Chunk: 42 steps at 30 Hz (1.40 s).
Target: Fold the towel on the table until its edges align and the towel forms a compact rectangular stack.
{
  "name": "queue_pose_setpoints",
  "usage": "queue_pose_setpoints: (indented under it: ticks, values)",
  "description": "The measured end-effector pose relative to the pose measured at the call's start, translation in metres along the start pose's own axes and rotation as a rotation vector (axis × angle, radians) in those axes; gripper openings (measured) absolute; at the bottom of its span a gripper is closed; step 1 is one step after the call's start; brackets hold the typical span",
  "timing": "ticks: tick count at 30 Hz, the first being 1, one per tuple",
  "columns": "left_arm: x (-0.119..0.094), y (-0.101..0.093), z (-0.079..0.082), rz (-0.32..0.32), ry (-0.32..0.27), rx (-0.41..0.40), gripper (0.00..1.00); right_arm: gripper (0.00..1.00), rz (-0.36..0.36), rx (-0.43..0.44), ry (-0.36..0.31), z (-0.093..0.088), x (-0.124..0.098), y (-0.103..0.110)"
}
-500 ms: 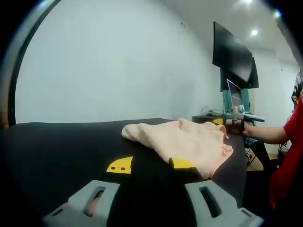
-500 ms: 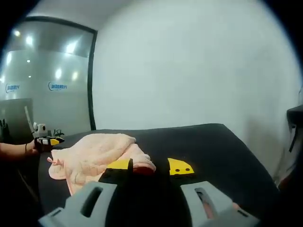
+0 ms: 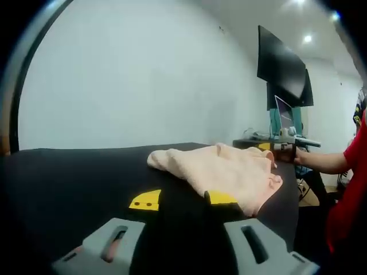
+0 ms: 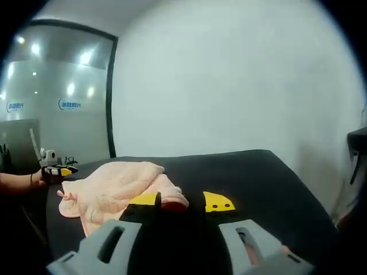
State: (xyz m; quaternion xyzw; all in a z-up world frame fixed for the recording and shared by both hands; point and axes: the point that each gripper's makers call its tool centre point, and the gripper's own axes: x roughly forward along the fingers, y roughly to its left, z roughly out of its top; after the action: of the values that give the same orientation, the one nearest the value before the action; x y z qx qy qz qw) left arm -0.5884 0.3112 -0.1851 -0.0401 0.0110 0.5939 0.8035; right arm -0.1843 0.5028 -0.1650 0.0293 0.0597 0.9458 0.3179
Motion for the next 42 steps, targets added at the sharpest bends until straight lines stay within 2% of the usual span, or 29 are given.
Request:
queue_pose_setpoints:
  ticks: [18, 21, 28, 29, 31, 33, 34, 37, 40, 42]
  values:
    - [0.000, -0.004, 0.000, 0.000, 0.000, 0.001, 0.31, 0.27, -0.028, -0.023, -0.006, 0.002, 0.001, -0.010]
    - [0.000, -0.004, 0.000, 0.001, 0.001, 0.001, 0.31, 0.27, -0.057, -0.055, -0.028, 0.006, -0.003, -0.013]
    - [-0.001, -0.003, 0.000, 0.009, 0.000, -0.002, 0.31, 0.25, -0.096, -0.041, -0.062, 0.021, -0.009, -0.015]
    - [-0.001, -0.002, 0.000, 0.010, 0.000, -0.002, 0.31, 0.25, -0.104, -0.064, -0.063, 0.024, -0.011, -0.014]
    - [-0.001, -0.002, 0.000, 0.011, 0.001, -0.002, 0.31, 0.22, -0.128, -0.153, -0.023, 0.023, -0.017, -0.010]
    - [-0.001, -0.003, 0.000, 0.010, 0.000, -0.001, 0.31, 0.22, -0.094, -0.175, -0.020, 0.026, -0.020, 0.007]
    - [-0.001, -0.003, 0.000, 0.010, 0.000, -0.002, 0.31, 0.21, -0.077, -0.205, 0.011, 0.021, -0.021, 0.016]
    - [-0.001, -0.003, 0.000, 0.008, 0.000, -0.001, 0.31, 0.19, -0.047, -0.346, 0.042, 0.021, -0.031, 0.051]
    - [-0.001, -0.002, -0.001, 0.009, 0.006, 0.002, 0.31, 0.19, 0.043, -0.440, 0.126, 0.007, -0.029, 0.075]
    - [0.000, -0.003, -0.001, 0.008, 0.010, 0.006, 0.31, 0.19, 0.071, -0.551, 0.200, -0.005, -0.028, 0.086]
